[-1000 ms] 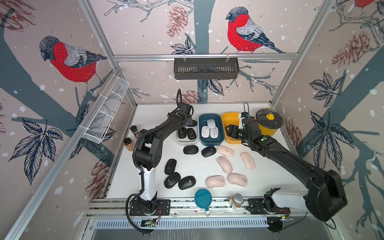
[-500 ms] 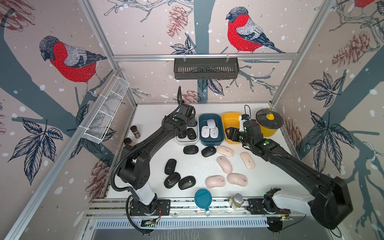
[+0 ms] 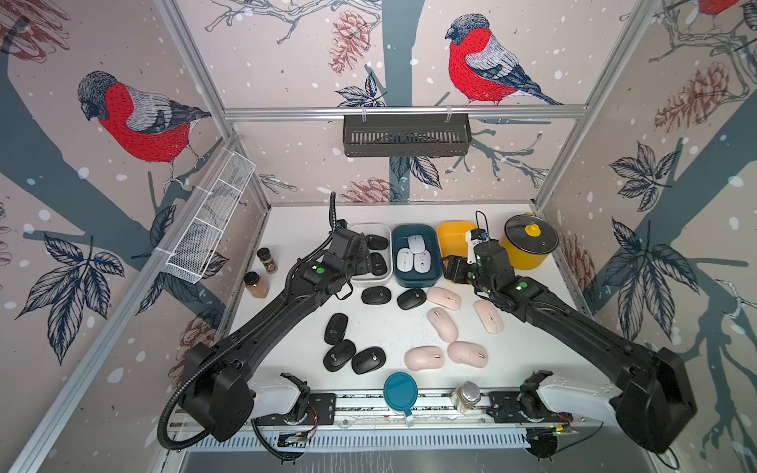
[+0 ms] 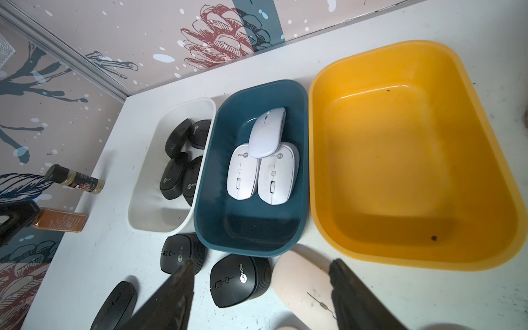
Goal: Place the mice by color into the storage box
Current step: Pick up the mouse from the center of the board.
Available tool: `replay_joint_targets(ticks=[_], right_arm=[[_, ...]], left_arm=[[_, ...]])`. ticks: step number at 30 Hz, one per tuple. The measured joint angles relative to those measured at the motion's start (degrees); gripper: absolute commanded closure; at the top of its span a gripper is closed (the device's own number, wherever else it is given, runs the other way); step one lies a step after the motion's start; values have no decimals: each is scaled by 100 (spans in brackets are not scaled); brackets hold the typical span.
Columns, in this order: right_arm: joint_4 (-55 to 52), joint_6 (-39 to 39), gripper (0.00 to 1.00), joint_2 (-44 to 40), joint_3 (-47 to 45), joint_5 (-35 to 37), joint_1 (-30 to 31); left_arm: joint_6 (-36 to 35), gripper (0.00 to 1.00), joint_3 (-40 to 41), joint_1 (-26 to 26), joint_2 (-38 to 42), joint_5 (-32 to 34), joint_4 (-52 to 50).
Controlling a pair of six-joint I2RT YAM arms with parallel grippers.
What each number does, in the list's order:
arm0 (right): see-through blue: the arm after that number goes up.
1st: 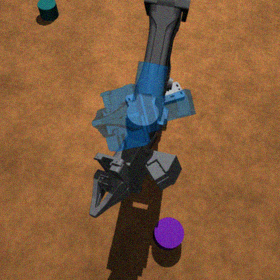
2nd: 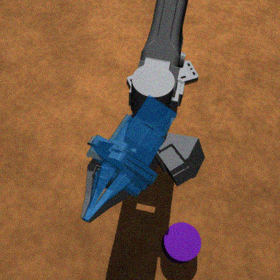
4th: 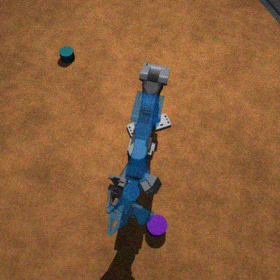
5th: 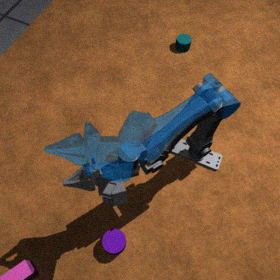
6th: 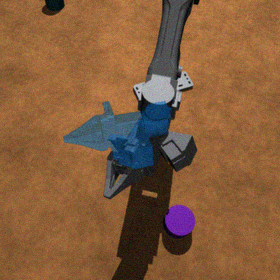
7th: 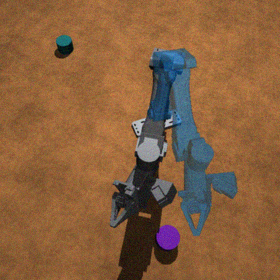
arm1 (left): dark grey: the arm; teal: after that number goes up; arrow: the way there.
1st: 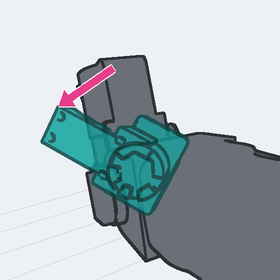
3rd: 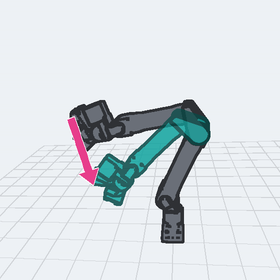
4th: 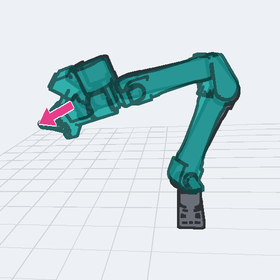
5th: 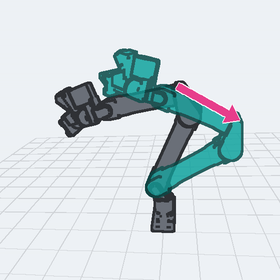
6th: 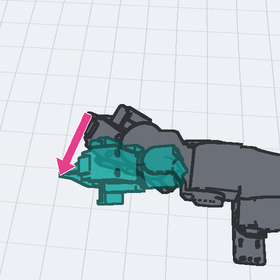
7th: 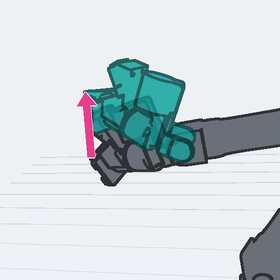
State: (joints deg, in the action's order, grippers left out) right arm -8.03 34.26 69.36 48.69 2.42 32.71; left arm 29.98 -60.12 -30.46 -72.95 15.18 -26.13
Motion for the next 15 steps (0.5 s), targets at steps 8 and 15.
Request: replay_joint_targets(ticks=[8, 15], right_arm=[[44, 2, 25, 205, 111, -35, 42], [149, 0, 25, 417, 122, -98, 57]], left_arm=[[223, 25, 538, 0, 411, -17, -570], [481, 24, 868, 0, 428, -70, -815]])
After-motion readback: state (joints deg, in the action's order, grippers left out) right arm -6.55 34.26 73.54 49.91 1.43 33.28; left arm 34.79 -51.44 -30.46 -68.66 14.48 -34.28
